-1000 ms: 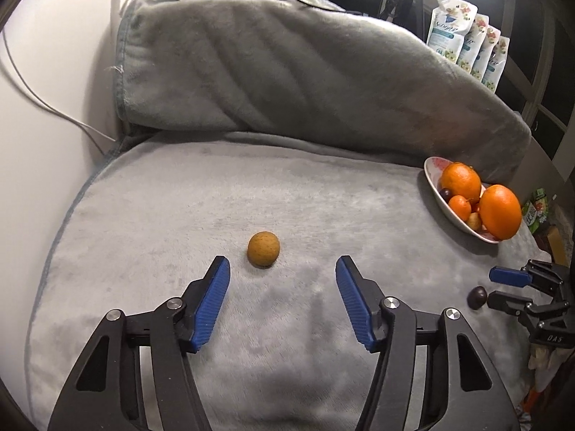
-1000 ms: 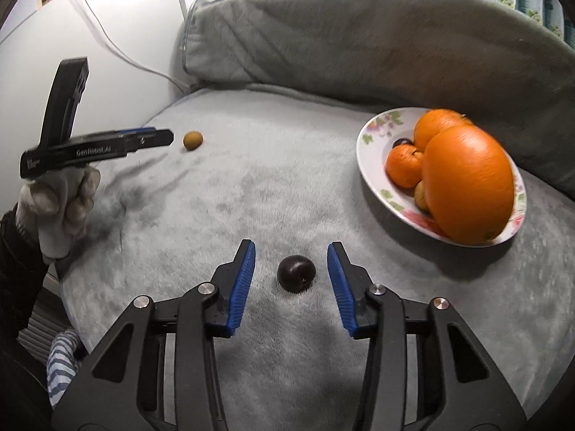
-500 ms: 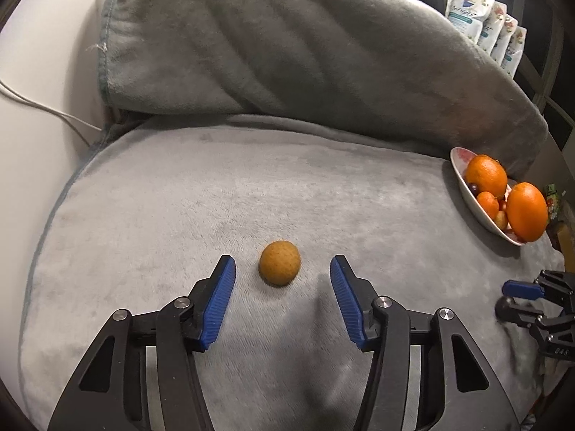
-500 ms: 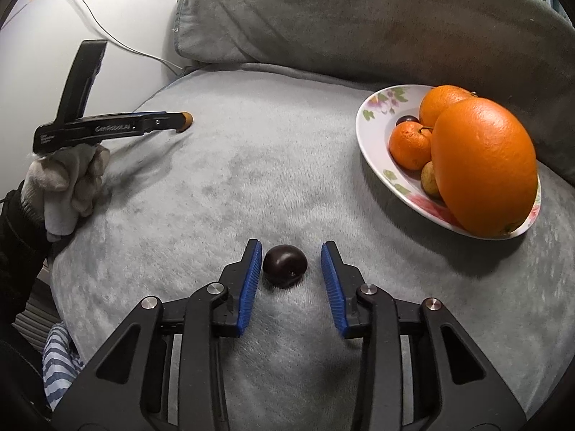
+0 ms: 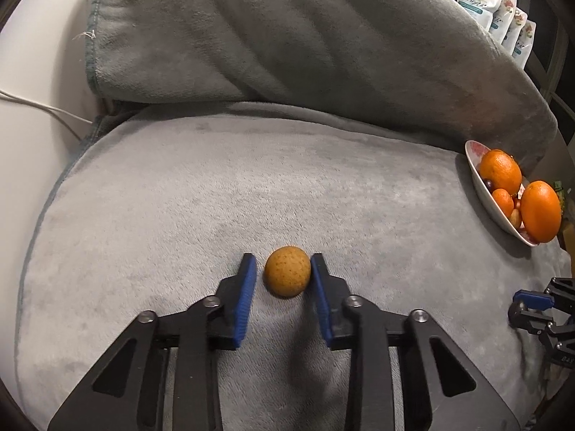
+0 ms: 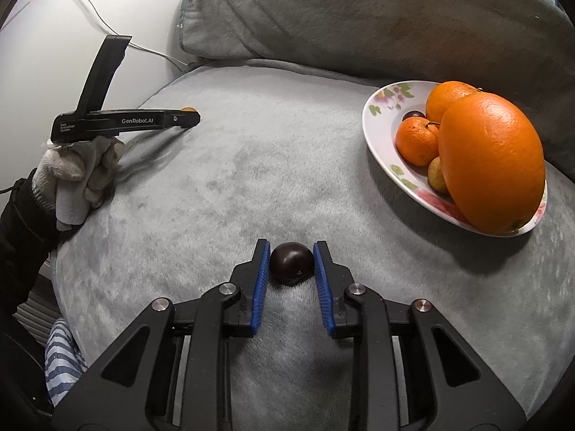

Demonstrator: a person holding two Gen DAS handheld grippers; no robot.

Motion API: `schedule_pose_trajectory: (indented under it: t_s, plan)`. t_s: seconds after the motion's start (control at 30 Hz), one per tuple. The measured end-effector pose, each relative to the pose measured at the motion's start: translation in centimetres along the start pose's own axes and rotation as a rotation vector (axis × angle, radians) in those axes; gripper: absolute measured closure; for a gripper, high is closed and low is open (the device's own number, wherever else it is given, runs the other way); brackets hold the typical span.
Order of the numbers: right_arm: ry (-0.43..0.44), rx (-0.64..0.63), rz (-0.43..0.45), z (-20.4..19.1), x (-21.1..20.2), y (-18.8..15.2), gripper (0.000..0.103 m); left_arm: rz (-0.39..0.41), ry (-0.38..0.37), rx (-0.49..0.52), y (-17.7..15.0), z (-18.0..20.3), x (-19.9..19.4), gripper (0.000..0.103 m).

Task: Organize fruits
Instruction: 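Grasp the small brown fruit with the left tool while the right tool grasps the dark plum, then carry the brown fruit and plum over the floral plate with both tools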

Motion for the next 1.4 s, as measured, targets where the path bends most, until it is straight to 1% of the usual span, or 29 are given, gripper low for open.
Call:
schedule_pose_trajectory:
  t_s: [0.27, 0.47, 0.77, 0.97, 1.2, 1.4]
  plan:
    - [-0.001, 0.005, 0.019, 0.0, -0.8, -0.1, 0.079, 0.013, -0.002, 0.009, 0.2, 0.6, -0.3, 0.080]
    - [0.003, 0.021, 0.044, 0.3, -1.9, -0.1, 0.079, 0.039, -0.028, 0.012, 0.1, 1.3, -2.0, 0.080]
    - [-0.010, 0.032, 0.078, 0.3, -3.9, -0.4, 0.079, 0.093, -0.078, 0.045, 0.5, 4.1, -4.8, 0.080]
    - [-0.018, 0.038, 0.100, 0.6, -5.1, -0.2, 0.079, 0.116, -0.114, 0.062, 0.9, 6.4, -5.7, 0.080]
    - [-0.034, 0.058, 0.135, 1.7, -6.8, -0.1, 0.079, 0.127, -0.157, 0.082, 1.2, 9.0, -5.8, 0.080]
    - [-0.062, 0.077, 0.185, 3.5, -8.2, 1.0, 0.079, 0.126, -0.201, 0.113, 1.8, 11.8, -5.6, 0.080]
Point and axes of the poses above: each gripper's, at about its wrist camera, not at the fingertips, and x roughly the way its jaws point, z to its right, y to its top, the point moved 6 cm from there along x, roughly the way its jaws point, and after that the axes turned 1 degree about z, right-handed, at the moved point
